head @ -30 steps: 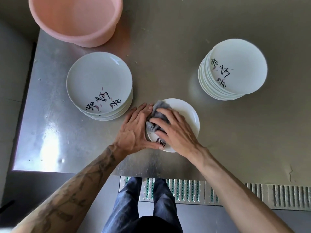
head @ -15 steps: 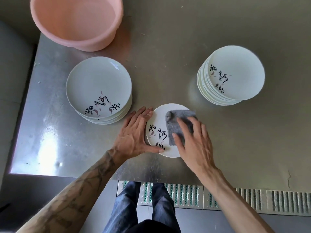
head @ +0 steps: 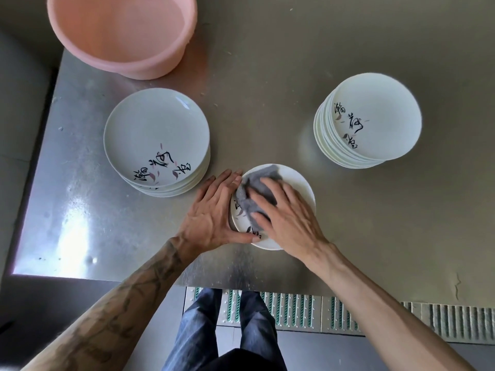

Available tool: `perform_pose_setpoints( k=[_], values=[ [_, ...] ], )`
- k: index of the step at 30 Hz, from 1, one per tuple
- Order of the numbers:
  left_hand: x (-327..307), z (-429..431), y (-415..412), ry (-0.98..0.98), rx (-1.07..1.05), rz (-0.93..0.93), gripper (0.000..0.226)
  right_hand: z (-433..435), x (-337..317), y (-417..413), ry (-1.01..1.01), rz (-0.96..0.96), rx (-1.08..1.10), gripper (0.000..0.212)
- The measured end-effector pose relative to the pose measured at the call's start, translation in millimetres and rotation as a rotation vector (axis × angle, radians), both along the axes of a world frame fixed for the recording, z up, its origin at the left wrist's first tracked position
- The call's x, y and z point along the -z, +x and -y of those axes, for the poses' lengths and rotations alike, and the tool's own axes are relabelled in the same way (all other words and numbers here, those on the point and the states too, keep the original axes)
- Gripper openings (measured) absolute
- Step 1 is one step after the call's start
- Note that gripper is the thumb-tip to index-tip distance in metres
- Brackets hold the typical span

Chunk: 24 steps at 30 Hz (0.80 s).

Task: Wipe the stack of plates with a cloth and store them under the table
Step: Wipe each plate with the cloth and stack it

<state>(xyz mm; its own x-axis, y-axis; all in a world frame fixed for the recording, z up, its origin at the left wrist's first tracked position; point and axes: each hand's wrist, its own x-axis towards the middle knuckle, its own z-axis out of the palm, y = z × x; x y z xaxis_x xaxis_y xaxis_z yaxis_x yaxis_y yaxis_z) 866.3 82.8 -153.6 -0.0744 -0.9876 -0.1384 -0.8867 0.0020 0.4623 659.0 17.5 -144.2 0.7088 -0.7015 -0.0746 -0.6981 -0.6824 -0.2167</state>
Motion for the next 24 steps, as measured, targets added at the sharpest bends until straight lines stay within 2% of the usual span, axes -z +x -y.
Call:
perform_pose_setpoints(
  k=[6,12,15,19,24],
  values=[
    [0,0,0,0.0,-0.004,0.003,0.137,-11,-16,-33,-0.033,-0.087,0.206,0.051],
    [0,0,1,-0.006,0.017,0.021,0.14,-56,-16,-25,0.142,0.024,0.078,0.046],
    [0,0,2,-0.01,0.031,0.02,0.137,-32,-10,0,0.095,0.043,0.085,0.05],
    [0,0,2,0.006,0.018,0.011,0.138,2,-11,-6,0.016,-0.009,0.245,0.05],
    [-1,0,1,0.002,0.012,0.012,0.138,-29,-12,-26,-0.016,-0.03,0.335,0.048]
  ],
)
